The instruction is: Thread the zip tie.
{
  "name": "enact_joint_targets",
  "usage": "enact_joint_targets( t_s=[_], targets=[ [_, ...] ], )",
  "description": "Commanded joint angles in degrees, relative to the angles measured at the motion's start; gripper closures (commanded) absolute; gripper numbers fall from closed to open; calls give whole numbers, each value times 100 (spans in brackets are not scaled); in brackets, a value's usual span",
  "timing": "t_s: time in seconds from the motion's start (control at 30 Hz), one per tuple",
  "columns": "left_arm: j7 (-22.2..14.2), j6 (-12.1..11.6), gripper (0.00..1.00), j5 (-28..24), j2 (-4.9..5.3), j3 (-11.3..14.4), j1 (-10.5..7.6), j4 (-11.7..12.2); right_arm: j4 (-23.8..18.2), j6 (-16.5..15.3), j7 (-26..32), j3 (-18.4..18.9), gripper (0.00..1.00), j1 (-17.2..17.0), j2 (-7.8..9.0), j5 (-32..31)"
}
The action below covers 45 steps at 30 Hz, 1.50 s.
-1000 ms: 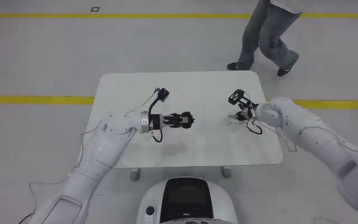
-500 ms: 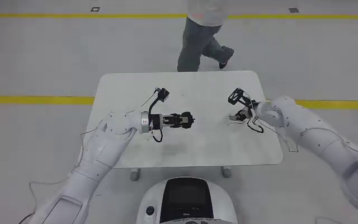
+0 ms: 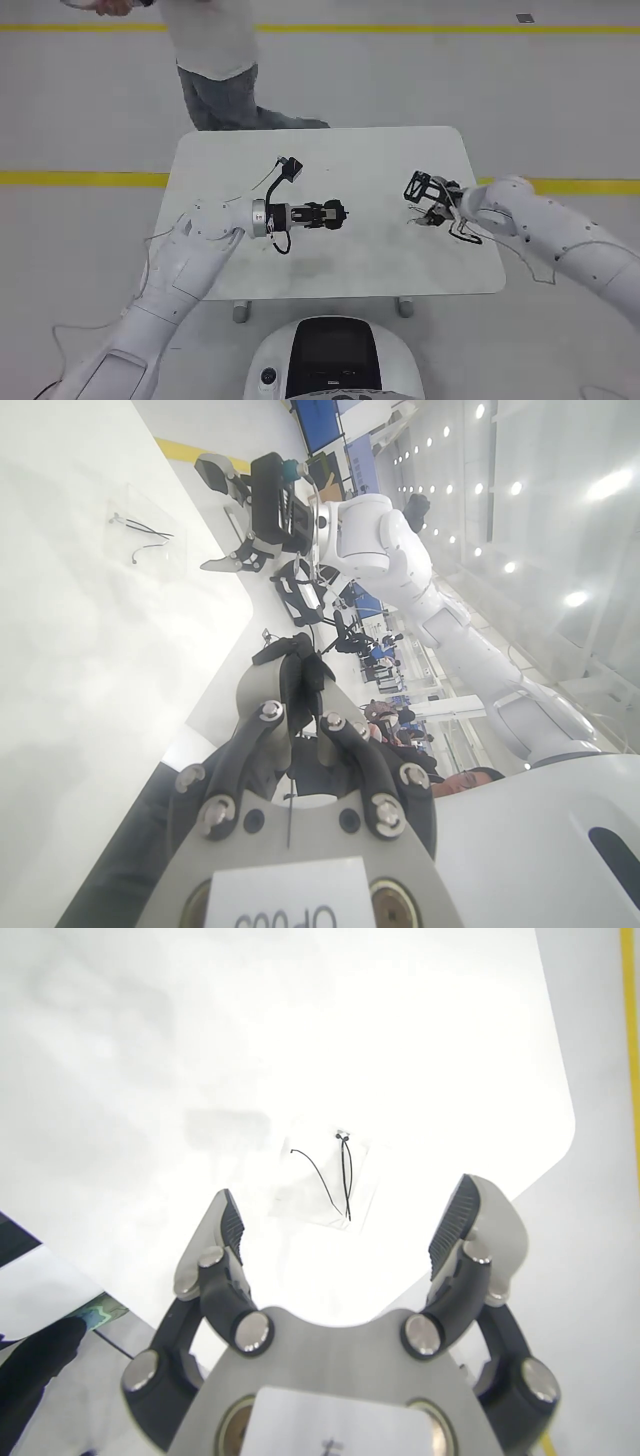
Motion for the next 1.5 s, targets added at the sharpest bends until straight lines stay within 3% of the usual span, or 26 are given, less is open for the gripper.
enact_joint_targets(
  t_s=[0.0,0.4,0.6,0.77,1.17,1.3,1.47],
  targets=[
    [0,0,100,0,0,0,0,0,-102,0,54,0,0,-13,34,-29],
    [0,0,100,0,0,0,0,0,-254,0,-22,0,0,-50,83,-109],
    [0,0,100,0,0,0,0,0,-147,0,-587,0,0,-112,73,-366],
    [0,0,100,0,0,0,0,0,-159,0,-882,0,0,-108,125,-932],
    [0,0,100,0,0,0,0,0,-2,0,-755,0,0,-136,30,-1216],
    [0,0,100,0,0,0,0,0,132,0,-681,0,42,-136,-64,-1078],
    [0,0,100,0,0,0,0,0,295,0,-720,0,59,-187,-179,-1070]
  ],
)
